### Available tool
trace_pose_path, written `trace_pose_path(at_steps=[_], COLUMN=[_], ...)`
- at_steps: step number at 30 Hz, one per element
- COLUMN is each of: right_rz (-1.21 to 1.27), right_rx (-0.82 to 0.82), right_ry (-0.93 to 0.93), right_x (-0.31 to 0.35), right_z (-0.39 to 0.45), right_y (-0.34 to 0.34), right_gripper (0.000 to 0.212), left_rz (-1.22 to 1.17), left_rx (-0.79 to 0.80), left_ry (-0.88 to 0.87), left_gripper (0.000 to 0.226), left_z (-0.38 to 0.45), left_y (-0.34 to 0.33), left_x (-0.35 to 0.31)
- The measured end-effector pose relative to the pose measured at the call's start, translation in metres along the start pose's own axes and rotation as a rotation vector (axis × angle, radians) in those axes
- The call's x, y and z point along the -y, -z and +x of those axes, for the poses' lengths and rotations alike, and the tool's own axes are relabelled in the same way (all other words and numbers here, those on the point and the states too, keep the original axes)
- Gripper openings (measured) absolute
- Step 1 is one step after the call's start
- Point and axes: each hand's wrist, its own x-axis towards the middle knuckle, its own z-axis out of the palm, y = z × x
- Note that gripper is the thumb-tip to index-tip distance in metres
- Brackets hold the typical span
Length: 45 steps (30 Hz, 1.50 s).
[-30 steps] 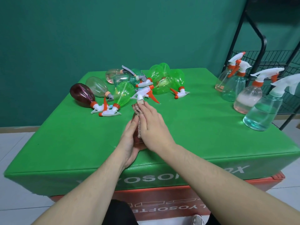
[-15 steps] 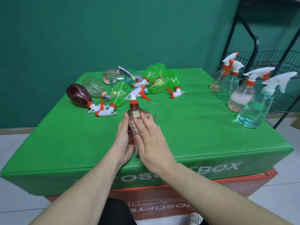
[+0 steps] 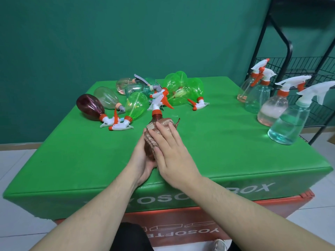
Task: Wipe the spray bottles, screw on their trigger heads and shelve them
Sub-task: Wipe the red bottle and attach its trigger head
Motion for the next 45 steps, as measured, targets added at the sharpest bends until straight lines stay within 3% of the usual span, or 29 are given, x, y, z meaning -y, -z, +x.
trace_pose_path(at_steps=[4, 16, 27, 32, 36, 38, 41, 45], right_rz=[0.057, 0.265, 0.083, 0.027, 0.016, 0.023, 0.056, 0.032], right_rx=[-0.075, 0.094, 0.078, 0.115, 0.123, 0.116, 0.109, 0.070], right_ry=[0.011, -0.357, -0.115, -0.053, -0.024, -0.009, -0.033, -0.008], right_x=[0.002, 0.003, 0.002, 0.003, 0.002, 0.000, 0.000, 0.001], right_z=[0.018, 0.062, 0.009, -0.011, -0.021, -0.023, -0.022, -0.017], right_y=[0.009, 0.012, 0.002, 0.002, -0.001, -0.001, 0.002, 0.004], right_gripper=[0.051, 0.049, 0.058, 0.055, 0.053, 0.052, 0.052, 0.050], left_rz=[0.014, 0.016, -0.090, -0.061, -0.113, -0.130, -0.142, -0.105], left_rx=[-0.004, -0.005, -0.056, -0.078, -0.064, -0.058, -0.025, -0.042], left_ry=[0.002, 0.005, -0.043, -0.040, -0.036, -0.057, -0.060, -0.036], left_gripper=[0.041, 0.041, 0.044, 0.058, 0.109, 0.116, 0.108, 0.049], left_z=[-0.002, -0.003, -0.004, -0.002, 0.005, 0.009, 0.007, 0.001], left_y=[-0.001, -0.003, -0.006, -0.003, 0.004, 0.009, 0.007, 0.001], left_x=[-0.002, -0.001, 0.000, -0.002, 0.005, 0.007, 0.004, -0.001])
